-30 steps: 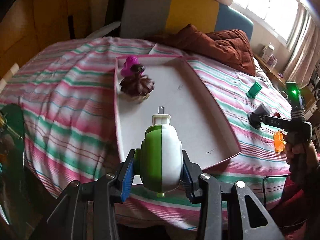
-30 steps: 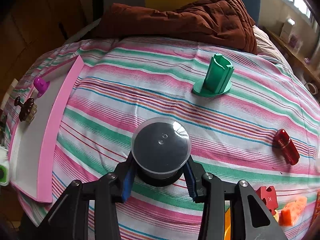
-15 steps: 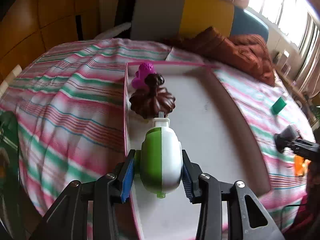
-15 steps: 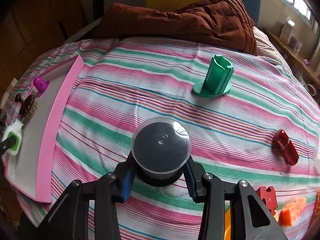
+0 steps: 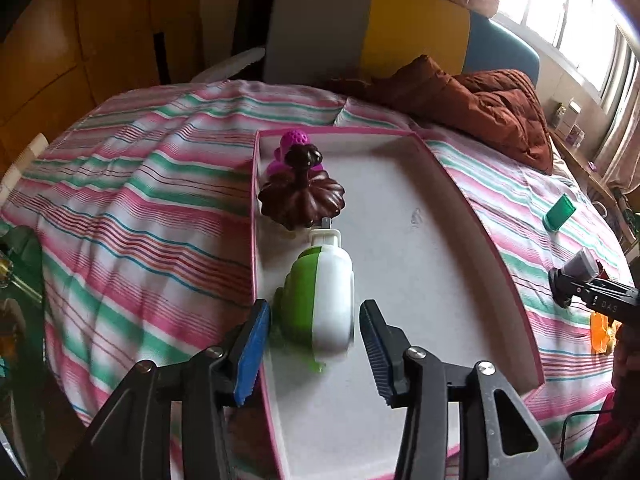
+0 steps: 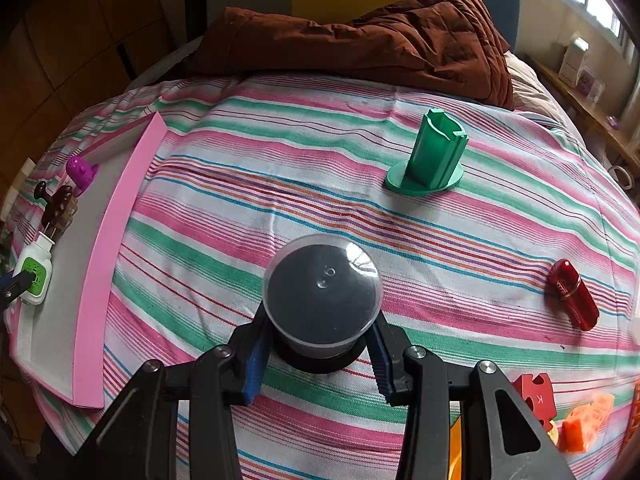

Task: Organize rigid objects
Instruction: 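Lower the green-and-white container into the tray and open the left gripper, then carry the clear-lidded cylinder toward the tray with the right gripper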

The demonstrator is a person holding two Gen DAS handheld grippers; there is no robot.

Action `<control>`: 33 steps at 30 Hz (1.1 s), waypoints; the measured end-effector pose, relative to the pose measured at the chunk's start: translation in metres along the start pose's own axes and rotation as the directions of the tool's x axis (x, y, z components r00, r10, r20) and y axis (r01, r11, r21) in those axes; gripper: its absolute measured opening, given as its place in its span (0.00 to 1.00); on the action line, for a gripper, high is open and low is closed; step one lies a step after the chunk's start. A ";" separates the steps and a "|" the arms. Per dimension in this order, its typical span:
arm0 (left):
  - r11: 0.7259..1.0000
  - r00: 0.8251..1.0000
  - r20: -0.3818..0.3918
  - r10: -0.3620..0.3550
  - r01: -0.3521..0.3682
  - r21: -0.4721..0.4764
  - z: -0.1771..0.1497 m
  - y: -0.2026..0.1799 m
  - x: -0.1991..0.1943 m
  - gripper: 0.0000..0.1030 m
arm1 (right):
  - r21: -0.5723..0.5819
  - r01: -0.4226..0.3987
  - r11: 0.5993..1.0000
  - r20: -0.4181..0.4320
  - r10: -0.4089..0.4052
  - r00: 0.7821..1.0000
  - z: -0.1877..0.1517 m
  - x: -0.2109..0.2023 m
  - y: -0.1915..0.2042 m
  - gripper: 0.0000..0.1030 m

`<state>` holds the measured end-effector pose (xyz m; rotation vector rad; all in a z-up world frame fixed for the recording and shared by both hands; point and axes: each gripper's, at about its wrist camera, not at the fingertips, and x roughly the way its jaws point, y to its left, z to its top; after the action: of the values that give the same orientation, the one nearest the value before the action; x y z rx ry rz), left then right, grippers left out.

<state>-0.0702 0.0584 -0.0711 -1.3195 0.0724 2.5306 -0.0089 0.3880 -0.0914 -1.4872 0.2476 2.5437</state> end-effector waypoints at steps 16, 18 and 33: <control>0.998 0.995 0.088 0.044 -0.048 0.043 -0.014 -0.007 -0.055 0.47 | -0.007 0.013 1.000 0.013 -0.013 1.000 -0.001 0.001 0.001 0.43; 0.998 0.994 0.098 0.042 -0.047 0.048 -0.015 -0.008 -0.059 0.47 | -0.004 0.011 1.000 0.016 -0.011 1.000 -0.002 0.000 0.001 0.43; 0.999 0.993 0.114 0.003 -0.007 0.034 -0.021 0.002 -0.072 0.47 | 0.041 -0.002 0.999 -0.017 0.003 1.000 -0.003 -0.004 0.019 0.43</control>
<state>-0.0156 0.0369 -0.0252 -1.1612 0.0959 2.5912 -0.0092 0.3685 -0.0885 -1.4950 0.3027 2.5135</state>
